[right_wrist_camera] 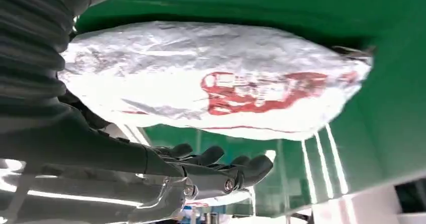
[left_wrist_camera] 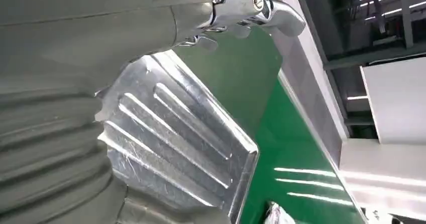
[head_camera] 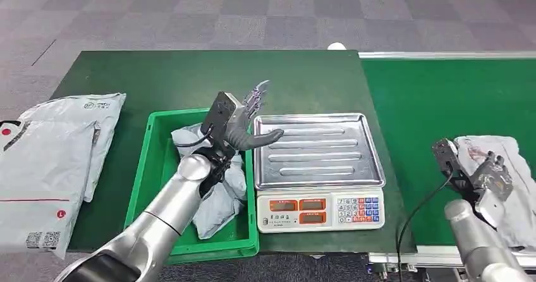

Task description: Moved the parcel from conveyor to table for the left to box.

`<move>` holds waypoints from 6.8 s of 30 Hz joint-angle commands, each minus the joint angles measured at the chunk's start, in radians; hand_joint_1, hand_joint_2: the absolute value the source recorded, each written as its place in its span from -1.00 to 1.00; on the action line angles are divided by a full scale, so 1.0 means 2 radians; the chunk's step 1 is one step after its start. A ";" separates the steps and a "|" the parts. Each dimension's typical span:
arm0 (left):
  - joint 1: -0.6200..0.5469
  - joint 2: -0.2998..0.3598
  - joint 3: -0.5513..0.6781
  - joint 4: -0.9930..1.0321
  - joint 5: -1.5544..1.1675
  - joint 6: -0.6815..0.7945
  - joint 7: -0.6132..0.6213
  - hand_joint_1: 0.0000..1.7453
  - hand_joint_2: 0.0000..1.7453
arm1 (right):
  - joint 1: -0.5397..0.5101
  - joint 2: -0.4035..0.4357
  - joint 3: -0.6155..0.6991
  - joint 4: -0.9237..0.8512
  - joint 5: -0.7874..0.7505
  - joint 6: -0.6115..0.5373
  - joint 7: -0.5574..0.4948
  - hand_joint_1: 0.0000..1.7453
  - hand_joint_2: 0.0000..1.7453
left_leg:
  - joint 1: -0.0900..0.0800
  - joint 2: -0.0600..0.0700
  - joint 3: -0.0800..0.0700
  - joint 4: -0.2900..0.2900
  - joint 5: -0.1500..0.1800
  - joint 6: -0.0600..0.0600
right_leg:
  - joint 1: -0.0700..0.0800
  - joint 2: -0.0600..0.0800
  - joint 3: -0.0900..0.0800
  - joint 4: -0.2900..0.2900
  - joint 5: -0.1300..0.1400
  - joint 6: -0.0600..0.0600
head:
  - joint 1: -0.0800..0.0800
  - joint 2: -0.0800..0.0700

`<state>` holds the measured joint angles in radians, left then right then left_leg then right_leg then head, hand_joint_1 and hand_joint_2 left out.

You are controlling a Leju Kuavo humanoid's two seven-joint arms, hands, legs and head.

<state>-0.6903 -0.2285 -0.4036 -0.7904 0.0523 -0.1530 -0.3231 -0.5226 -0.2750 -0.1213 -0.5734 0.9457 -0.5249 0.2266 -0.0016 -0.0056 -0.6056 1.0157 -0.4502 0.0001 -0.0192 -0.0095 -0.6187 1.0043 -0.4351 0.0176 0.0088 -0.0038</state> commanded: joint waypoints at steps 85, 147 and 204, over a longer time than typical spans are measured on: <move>0.052 0.033 0.019 -0.044 -0.026 0.005 0.036 -1.00 1.00 | 0.034 0.003 -0.123 0.042 0.067 0.124 -0.006 1.00 1.00 | 0.001 0.000 0.002 -0.001 0.000 0.000 | 0.001 0.000 0.002 -0.001 0.000 0.000 | 0.000 0.000; 0.002 0.011 0.011 0.049 -0.036 0.042 0.004 -1.00 1.00 | 0.108 0.131 0.386 -0.378 0.011 0.049 -0.095 1.00 1.00 | 0.001 0.001 0.002 -0.001 0.000 -0.001 | 0.001 0.000 0.002 -0.001 0.000 -0.001 | 0.000 0.000; -0.040 0.002 0.046 0.090 -0.085 0.192 -0.018 -1.00 1.00 | -0.008 0.131 0.124 -0.169 -0.573 0.446 -0.294 -1.00 1.00 | 0.001 0.000 0.001 0.000 0.001 0.000 | 0.001 0.000 0.001 0.000 0.001 0.000 | 0.000 0.000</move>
<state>-0.7325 -0.2251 -0.3613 -0.6733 -0.1602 0.2434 -0.3590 -0.4555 -0.0118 0.1797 -1.0700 -0.0988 0.2724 -0.3639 -0.0005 -0.0056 -0.6052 1.0156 -0.4472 -0.0002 -0.0181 -0.0100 -0.6178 1.0046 -0.4331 0.0183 0.0088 -0.0038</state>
